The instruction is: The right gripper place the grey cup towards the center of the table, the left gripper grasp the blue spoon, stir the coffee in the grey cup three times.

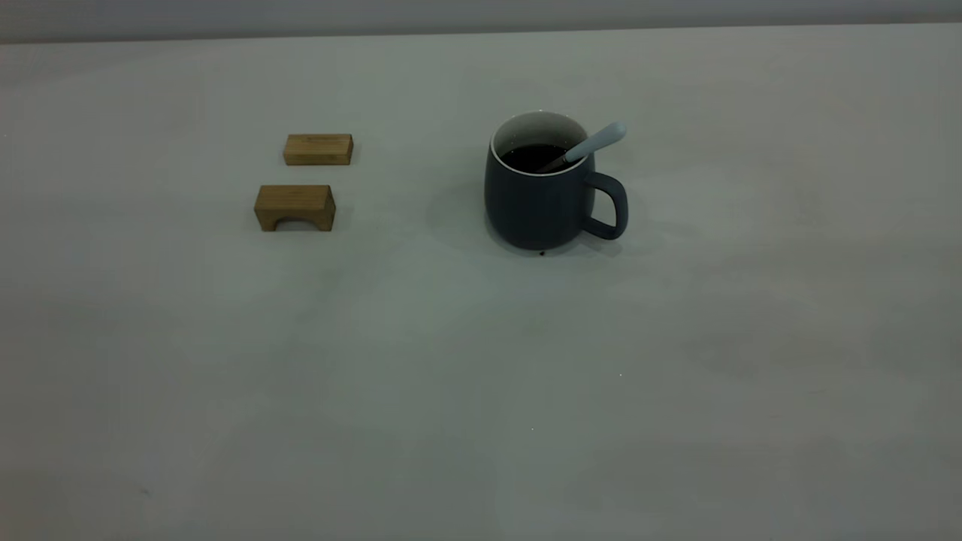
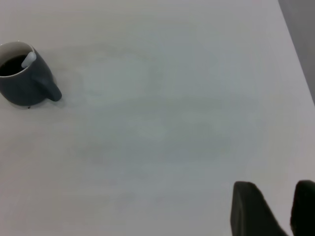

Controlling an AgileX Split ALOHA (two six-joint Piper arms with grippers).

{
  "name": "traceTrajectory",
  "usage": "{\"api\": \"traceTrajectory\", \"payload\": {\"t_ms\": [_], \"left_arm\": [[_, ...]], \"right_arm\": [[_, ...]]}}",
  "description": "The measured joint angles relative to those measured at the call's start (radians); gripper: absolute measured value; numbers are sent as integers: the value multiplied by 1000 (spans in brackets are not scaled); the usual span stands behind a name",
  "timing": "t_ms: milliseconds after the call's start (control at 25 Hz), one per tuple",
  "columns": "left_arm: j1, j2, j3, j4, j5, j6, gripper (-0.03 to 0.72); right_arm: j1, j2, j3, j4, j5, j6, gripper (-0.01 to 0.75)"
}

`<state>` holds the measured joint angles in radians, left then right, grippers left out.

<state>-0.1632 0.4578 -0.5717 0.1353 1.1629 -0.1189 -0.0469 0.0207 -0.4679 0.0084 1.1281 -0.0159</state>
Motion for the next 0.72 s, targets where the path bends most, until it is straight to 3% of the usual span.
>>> {"api": "traceTrajectory", "payload": {"t_ms": [400,720], "left_arm": [[165,-294,68,-42,-55,28,400],[193,-417,84,-69,-43,32,400]], "right_arm": [[0,0,0,1,0,0,239],[0,0,0,1,0,0,239]]}}
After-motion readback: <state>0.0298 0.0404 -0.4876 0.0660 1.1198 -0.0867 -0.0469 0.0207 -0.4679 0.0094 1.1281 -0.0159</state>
